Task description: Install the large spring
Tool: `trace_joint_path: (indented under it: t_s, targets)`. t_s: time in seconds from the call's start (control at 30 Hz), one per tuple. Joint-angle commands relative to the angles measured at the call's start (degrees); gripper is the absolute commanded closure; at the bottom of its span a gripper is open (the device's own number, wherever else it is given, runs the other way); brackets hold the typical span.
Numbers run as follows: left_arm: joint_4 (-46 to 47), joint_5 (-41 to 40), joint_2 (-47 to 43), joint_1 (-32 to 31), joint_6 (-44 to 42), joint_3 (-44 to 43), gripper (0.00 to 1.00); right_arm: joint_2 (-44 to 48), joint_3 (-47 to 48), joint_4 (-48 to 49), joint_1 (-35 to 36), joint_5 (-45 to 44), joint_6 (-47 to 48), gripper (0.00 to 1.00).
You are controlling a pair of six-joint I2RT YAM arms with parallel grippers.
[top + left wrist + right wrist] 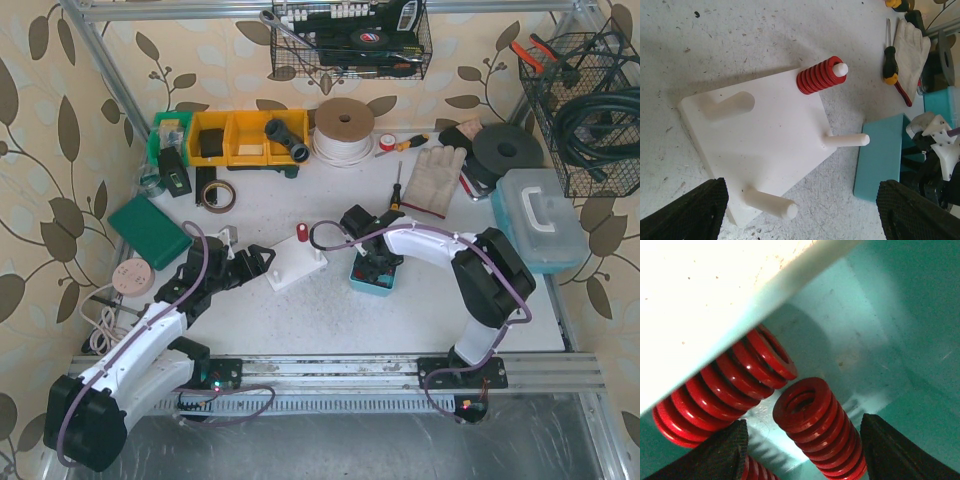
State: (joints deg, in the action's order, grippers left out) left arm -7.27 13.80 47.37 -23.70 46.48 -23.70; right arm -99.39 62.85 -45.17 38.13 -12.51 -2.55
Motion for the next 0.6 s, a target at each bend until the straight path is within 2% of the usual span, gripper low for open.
trace_joint_path:
  t_s: [0.0, 0.2, 0.4, 0.57]
  targets:
    - [2.26, 0.43, -0.67, -0.20, -1.12, -1.96, 0.16, -2.26, -0.56, -0.17, -0.20, 1.05, -1.14, 0.37]
    - [2.04, 0.35, -1.19, -0.20, -1.21, -1.91, 0.16, -3.27, 0.60, 0.39, -0.50, 0.14, -1.47, 0.39]
    - [1.95, 0.09, -1.66, -0.20, -1.04, -1.74, 0.16, -3.54, 0.85, 1.49, -1.17, 1.35, -1.99, 0.46]
    - [1.98, 0.10, -1.55, -0.20, -1.04, -1.70, 0.16, -3.44, 0.02, 2.98, -2.92, 3.10, -2.13, 0.56]
